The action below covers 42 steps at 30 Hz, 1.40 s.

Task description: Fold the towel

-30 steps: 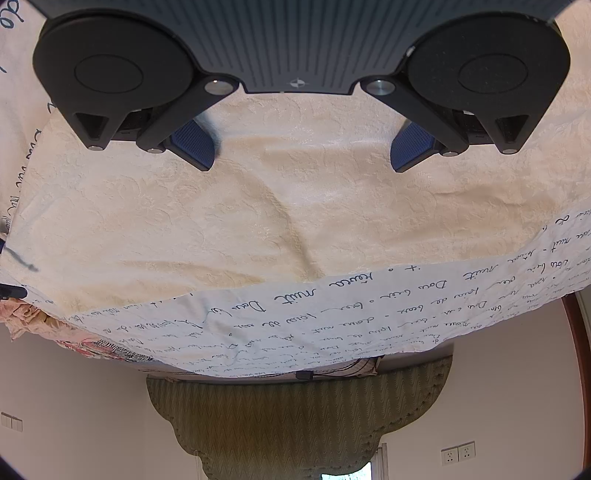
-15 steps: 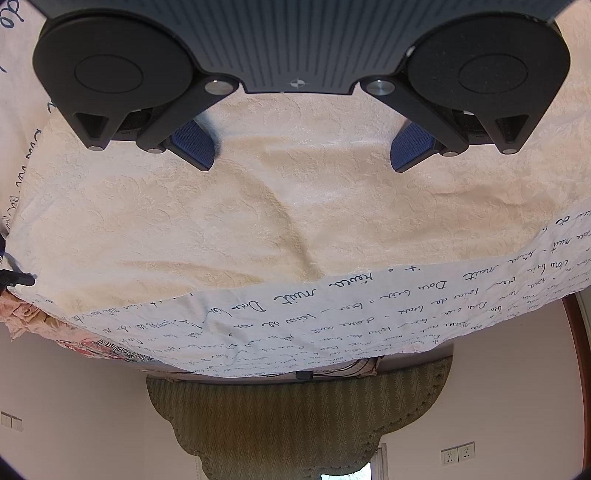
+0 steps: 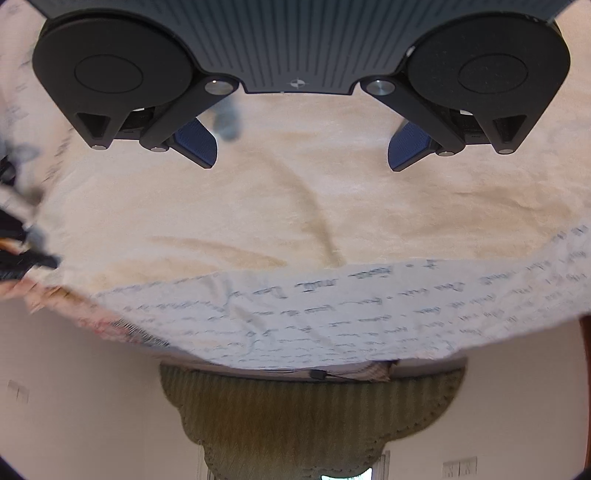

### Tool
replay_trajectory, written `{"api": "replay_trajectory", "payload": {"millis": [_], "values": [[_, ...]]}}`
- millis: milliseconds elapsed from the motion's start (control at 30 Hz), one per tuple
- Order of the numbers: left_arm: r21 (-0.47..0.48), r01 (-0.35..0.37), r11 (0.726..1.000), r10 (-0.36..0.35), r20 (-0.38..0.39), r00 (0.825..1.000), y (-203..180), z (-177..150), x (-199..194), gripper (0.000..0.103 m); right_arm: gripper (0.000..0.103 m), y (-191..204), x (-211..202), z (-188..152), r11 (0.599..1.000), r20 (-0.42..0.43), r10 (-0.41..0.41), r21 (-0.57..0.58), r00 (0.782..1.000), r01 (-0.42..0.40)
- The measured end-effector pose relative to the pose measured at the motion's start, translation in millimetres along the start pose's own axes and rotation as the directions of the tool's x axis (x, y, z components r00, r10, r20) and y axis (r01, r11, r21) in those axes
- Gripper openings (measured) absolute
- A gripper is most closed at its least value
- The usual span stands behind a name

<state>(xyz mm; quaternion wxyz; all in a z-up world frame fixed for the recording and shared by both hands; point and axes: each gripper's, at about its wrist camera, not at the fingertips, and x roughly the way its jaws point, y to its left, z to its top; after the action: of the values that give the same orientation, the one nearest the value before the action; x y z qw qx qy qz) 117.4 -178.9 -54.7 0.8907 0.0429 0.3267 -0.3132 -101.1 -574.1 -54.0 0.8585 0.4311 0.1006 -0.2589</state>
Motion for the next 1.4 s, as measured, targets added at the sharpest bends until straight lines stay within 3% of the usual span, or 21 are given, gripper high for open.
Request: {"api": "replay_trajectory", "payload": {"millis": [67,133,167,267,300,533,633,833,933,1033,1100,1133,1167,1233,1267,1300,1400], "values": [[-0.121,0.128,0.984,-0.132,-0.021,0.991,5.9,8.0,1.7,0.100,0.014,14.8,-6.6,-1.5,0.997,0.010,0.006,-0.081,1.000,-0.005],[-0.291,0.245,0.925,-0.267,-0.041,0.963,16.6,14.6,9.7,0.101,0.014,31.6,-9.5,-3.6,0.988,0.010,0.015,-0.154,1.000,-0.013],[-0.382,0.292,0.877,-0.333,-0.045,0.942,22.5,16.1,15.7,0.101,0.014,40.5,-11.1,-5.4,0.981,0.006,0.023,-0.193,1.000,-0.022],[-0.592,0.402,0.698,-0.514,-0.024,0.857,36.9,18.1,36.5,0.101,0.014,61.8,-17.4,-13.1,0.956,-0.008,0.053,-0.288,0.999,-0.053],[-0.623,0.418,0.661,-0.540,-0.008,0.841,38.2,19.3,39.8,0.101,0.014,68.1,-20.1,-16.6,0.946,-0.010,0.057,-0.320,0.998,-0.058],[-0.711,0.488,0.506,-0.643,0.067,0.763,30.2,27.3,54.0,0.102,0.014,104.8,-37.1,-47.7,0.866,-0.065,0.129,-0.479,0.990,-0.144],[-0.739,0.493,0.459,-0.655,0.093,0.750,25.8,26.4,60.8,0.102,0.014,120.9,-40.6,-65.8,0.821,-0.128,0.151,-0.536,0.980,-0.196],[-0.748,0.499,0.437,-0.647,0.123,0.752,25.9,27.9,65.3,0.103,0.014,150.0,-52.5,-108.6,0.678,-0.250,0.171,-0.672,0.953,-0.298],[-0.755,0.479,0.448,-0.633,0.111,0.766,26.9,29.4,68.8,0.103,0.014,160.7,-59.5,-127.3,0.611,-0.302,0.188,-0.709,0.935,-0.352],[-0.772,0.459,0.440,-0.614,0.114,0.781,30.5,26.1,70.5,0.101,0.014,168.8,-64.5,-144.3,0.533,-0.322,0.166,-0.766,0.932,-0.359],[-0.778,0.457,0.431,-0.605,0.127,0.786,34.1,23.1,70.8,0.096,0.014,171.7,-67.2,-154.9,0.482,-0.322,0.144,-0.803,0.936,-0.350],[-0.777,0.450,0.440,-0.599,0.120,0.792,36.1,22.2,69.7,0.087,0.014,173.1,-67.8,-158.4,0.467,-0.322,0.137,-0.813,0.937,-0.348],[-0.774,0.436,0.459,-0.590,0.101,0.801,36.6,22.6,69.0,0.080,0.014,173.4,-68.3,-161.3,0.460,-0.325,0.133,-0.817,0.936,-0.348],[-0.751,0.423,0.507,-0.582,0.064,0.811,35.7,25.0,68.3,0.045,0.014,174.3,-68.6,-164.7,0.454,-0.334,0.129,-0.817,0.934,-0.355],[-0.735,0.408,0.542,-0.566,0.040,0.823,34.1,26.0,66.5,0.036,0.014,175.1,-69.4,-166.9,0.452,-0.339,0.130,-0.816,0.932,-0.360],[-0.712,0.387,0.586,-0.539,0.014,0.842,33.6,25.9,63.3,0.020,0.014,176.1,-70.4,-169.3,0.448,-0.344,0.131,-0.816,0.930,-0.365],[-0.577,0.343,0.741,-0.440,-0.031,0.898,32.3,28.3,44.8,0.010,0.014,181.7,-70.4,-175.7,0.444,-0.365,0.136,-0.809,0.921,-0.386]]}}
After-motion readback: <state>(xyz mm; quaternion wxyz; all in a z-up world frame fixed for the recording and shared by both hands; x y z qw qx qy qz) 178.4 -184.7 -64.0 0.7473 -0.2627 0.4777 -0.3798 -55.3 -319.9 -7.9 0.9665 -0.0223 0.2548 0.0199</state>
